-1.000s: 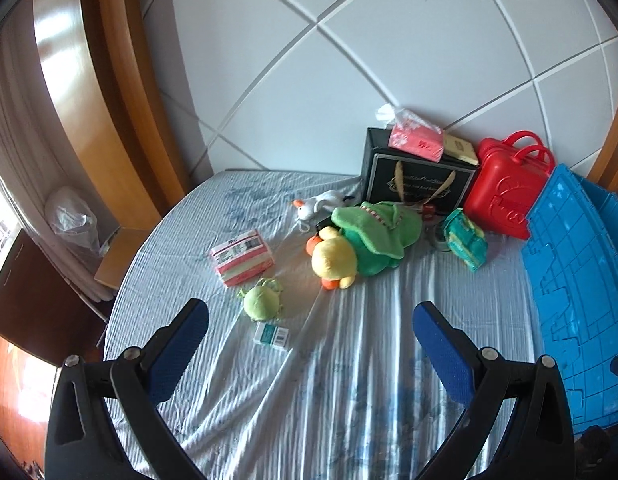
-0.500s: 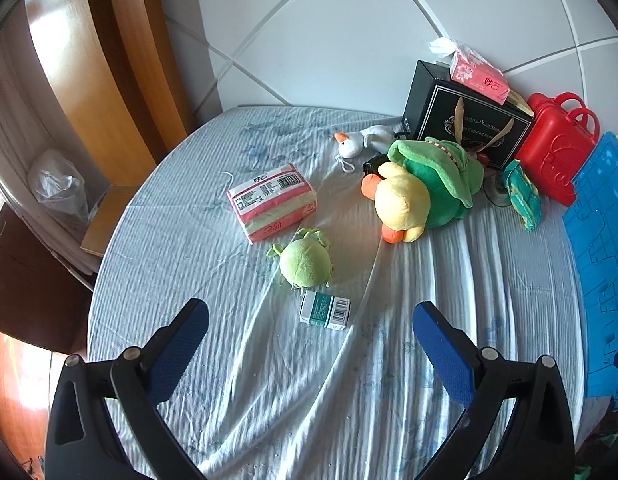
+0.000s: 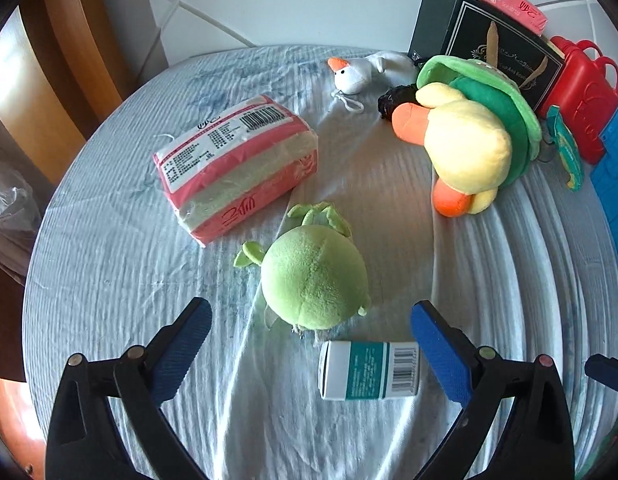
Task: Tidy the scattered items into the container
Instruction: 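Move both grippers back over the bed toward the remaining items, then grasp the green plush with the left gripper while the right grasps the medicine box, then carry the green plush with the left gripper while the right carries the box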
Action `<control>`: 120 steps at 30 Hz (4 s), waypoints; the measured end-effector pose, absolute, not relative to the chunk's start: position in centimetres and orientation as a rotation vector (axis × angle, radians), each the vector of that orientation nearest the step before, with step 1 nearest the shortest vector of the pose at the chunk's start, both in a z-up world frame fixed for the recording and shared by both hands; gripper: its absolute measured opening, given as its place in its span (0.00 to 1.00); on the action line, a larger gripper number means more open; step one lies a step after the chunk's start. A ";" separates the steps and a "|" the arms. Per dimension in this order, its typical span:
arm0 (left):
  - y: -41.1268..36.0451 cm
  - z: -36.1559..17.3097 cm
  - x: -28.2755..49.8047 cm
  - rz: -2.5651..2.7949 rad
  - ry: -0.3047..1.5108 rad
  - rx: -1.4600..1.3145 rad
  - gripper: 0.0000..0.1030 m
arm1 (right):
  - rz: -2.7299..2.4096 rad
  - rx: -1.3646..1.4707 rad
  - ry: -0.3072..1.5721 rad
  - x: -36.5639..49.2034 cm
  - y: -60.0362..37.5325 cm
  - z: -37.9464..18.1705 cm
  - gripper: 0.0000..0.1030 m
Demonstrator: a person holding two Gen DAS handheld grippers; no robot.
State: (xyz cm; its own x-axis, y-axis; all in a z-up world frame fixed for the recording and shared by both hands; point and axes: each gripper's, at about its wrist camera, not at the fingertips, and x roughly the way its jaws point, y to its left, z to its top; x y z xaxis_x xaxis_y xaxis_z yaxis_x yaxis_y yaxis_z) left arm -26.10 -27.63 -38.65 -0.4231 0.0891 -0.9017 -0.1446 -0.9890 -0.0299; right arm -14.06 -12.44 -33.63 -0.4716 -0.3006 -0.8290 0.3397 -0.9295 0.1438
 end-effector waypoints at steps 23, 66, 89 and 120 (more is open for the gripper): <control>-36.7 -38.0 -23.2 2.605 -0.171 -1.517 0.53 | -2.374 1.386 0.261 -21.4 -21.4 -42.0 0.96; -28.9 -26.1 -14.1 2.753 -0.179 -1.485 0.53 | -2.440 1.334 0.119 -13.9 -12.0 -27.9 0.63; -23.5 -15.6 -7.6 2.889 -0.131 -1.356 0.53 | -2.494 1.222 0.070 -6.7 -2.2 -15.8 0.63; -9.9 -7.9 -3.4 2.875 -0.013 -1.170 0.53 | -2.583 1.108 0.008 0.1 11.0 -7.1 0.63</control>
State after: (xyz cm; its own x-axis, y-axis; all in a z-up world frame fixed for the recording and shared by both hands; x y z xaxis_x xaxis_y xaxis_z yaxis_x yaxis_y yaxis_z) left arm -3.39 -9.91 -7.87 -0.7151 0.0376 -0.6980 -0.0313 -0.9993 -0.0217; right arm 0.13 11.02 -7.14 -0.6432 -0.2969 -0.7058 0.3014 -0.9455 0.1230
